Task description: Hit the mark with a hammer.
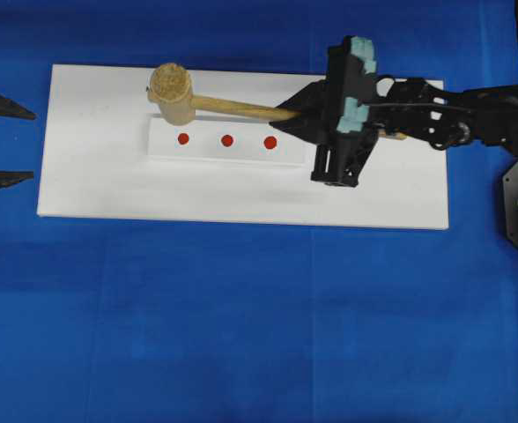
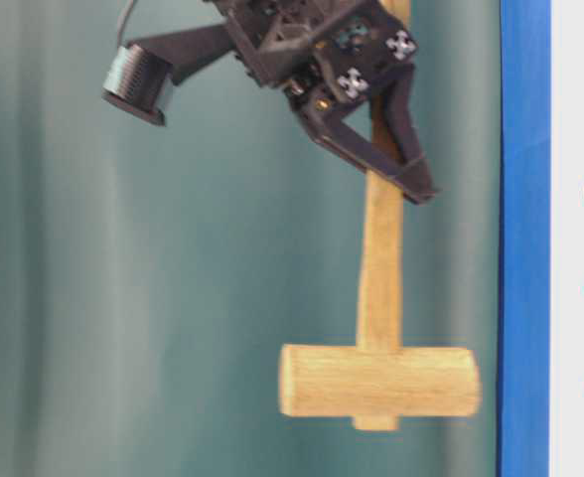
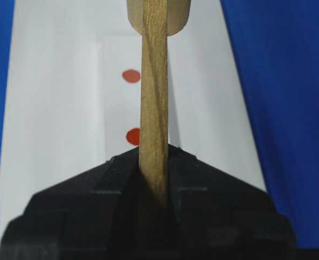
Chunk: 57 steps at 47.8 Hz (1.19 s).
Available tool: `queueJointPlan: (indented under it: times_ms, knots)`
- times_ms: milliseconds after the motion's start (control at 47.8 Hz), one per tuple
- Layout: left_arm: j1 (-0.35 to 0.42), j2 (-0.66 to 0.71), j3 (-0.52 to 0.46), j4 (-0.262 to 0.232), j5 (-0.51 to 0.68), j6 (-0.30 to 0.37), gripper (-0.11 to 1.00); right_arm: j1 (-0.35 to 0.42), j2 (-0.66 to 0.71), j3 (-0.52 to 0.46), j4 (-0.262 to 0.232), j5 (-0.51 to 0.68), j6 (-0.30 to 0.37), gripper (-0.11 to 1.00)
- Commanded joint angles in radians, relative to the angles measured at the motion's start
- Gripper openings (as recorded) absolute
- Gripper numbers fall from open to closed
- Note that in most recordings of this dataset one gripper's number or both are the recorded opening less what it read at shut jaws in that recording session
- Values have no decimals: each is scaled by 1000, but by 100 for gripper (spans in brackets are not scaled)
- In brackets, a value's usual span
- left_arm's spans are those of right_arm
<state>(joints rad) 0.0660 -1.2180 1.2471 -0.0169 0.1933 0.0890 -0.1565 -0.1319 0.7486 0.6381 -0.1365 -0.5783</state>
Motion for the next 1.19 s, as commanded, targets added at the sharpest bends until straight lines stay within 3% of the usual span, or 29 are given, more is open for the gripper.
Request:
queueJointPlan:
  times_ms: [0, 230, 627, 899, 1171]
  knots:
    - [-2, 14, -12, 0, -6, 2, 83, 9, 26, -35, 15, -3, 2, 2]
    - [-2, 14, -11, 0, -6, 2, 83, 11, 156, -32, 104, 57, 0, 2]
    - [-2, 14, -9, 0, -5, -3, 83, 11, 51, -17, 101, 0, -11, 2]
    - [0, 14, -3, 0, -6, -3, 83, 11, -178, 130, 97, -57, -9, 2]
    - [-2, 14, -2, 0, -6, -3, 83, 18, -236, 179, 101, -63, -3, 2]
